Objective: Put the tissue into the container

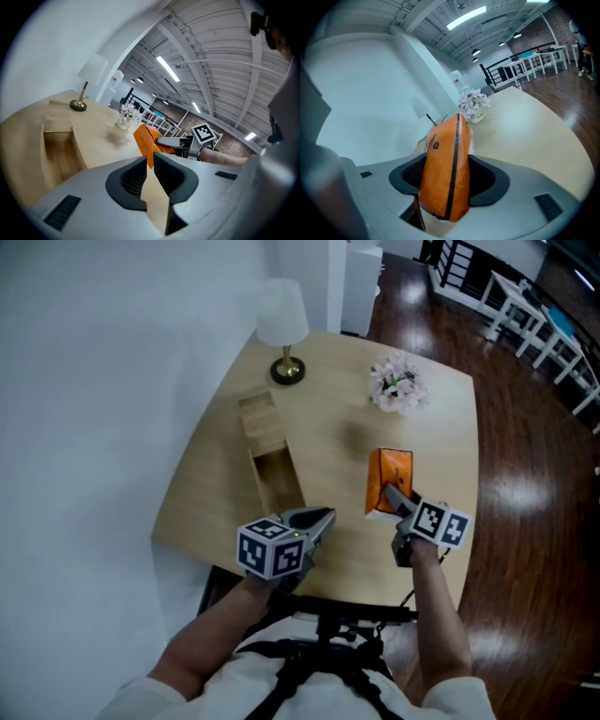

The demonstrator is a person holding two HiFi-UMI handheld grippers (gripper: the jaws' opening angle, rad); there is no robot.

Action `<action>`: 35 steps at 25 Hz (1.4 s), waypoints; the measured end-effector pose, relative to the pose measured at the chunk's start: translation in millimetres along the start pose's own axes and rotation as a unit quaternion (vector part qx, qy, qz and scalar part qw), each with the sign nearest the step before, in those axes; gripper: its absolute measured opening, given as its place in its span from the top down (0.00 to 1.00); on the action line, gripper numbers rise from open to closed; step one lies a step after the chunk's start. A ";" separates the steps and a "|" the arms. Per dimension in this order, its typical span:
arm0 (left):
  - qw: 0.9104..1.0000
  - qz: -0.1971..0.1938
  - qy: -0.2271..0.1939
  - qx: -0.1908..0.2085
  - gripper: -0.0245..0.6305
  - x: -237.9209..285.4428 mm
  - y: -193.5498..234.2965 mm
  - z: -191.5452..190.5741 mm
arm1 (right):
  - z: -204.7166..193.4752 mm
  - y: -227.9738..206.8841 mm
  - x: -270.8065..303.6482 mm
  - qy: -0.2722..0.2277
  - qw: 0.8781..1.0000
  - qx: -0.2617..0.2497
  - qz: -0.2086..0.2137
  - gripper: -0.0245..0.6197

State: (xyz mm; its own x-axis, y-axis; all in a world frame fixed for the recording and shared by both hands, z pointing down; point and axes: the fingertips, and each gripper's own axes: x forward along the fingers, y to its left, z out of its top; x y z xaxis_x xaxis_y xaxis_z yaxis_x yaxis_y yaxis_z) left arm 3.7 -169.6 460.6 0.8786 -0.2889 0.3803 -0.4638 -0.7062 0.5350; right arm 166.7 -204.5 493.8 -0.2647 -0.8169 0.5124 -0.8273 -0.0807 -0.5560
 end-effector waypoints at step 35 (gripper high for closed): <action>0.995 0.054 -0.062 -0.055 0.92 -116.3 112.2 6.9 | -62.5 153.4 106.4 0.074 0.994 -0.060 0.057 0.57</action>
State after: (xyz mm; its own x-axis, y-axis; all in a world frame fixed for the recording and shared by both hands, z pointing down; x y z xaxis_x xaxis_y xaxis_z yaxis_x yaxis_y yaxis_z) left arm -149.8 -219.6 471.2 0.8267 -0.4418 0.3484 -0.5606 -0.5939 0.5771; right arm -19.3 -268.1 503.9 -0.4229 -0.7226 0.5468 -0.8387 0.0836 -0.5381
